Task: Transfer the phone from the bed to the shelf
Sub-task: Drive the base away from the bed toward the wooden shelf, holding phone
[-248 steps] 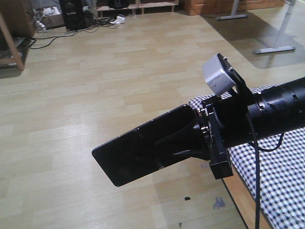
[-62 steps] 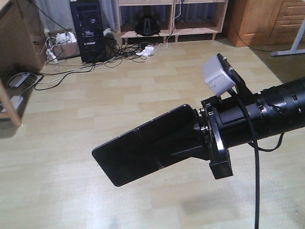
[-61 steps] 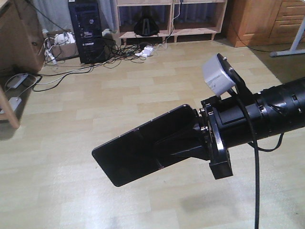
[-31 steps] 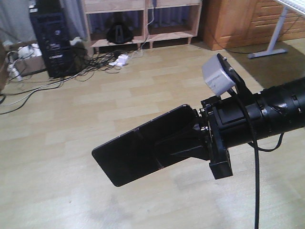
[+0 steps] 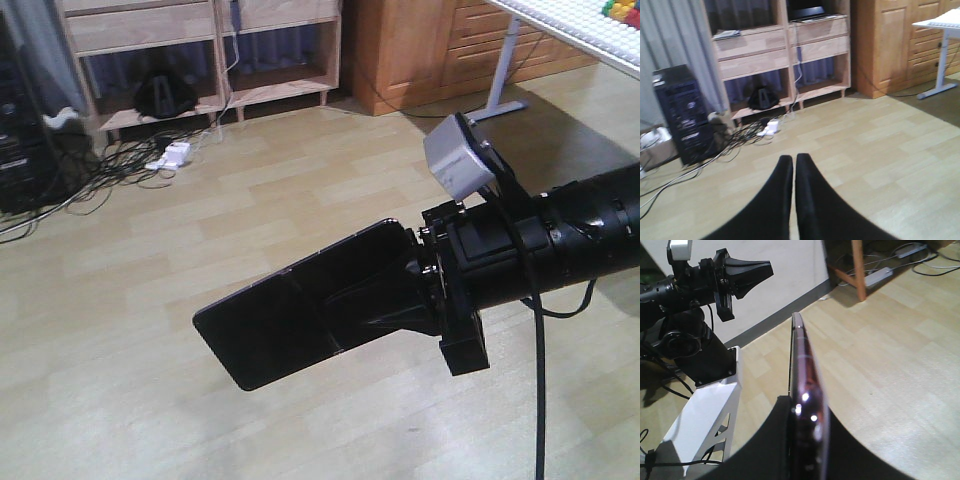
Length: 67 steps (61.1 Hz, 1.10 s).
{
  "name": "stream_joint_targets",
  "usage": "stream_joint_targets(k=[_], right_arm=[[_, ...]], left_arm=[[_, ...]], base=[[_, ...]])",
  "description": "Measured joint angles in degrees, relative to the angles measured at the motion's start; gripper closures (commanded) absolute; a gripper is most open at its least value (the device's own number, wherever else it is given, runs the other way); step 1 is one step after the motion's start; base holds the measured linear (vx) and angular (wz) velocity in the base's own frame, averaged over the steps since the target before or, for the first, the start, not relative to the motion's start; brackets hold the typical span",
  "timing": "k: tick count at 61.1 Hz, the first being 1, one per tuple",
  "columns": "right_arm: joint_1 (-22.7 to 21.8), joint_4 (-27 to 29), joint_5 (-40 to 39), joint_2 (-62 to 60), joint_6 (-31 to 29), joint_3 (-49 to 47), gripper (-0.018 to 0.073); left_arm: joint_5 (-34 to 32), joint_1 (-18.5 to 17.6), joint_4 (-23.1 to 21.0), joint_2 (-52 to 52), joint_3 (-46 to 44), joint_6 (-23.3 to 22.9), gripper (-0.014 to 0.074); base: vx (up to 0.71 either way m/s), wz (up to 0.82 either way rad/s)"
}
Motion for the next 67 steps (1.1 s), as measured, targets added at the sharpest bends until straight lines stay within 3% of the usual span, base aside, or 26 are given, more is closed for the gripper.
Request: stream_joint_targets(k=[67], right_arm=[[0.0, 0.0, 0.0, 0.0, -0.1, 0.0, 0.0562]], left_arm=[[0.0, 0.0, 0.0, 0.0, 0.0, 0.0, 0.0595]], base=[[0.43, -0.16]])
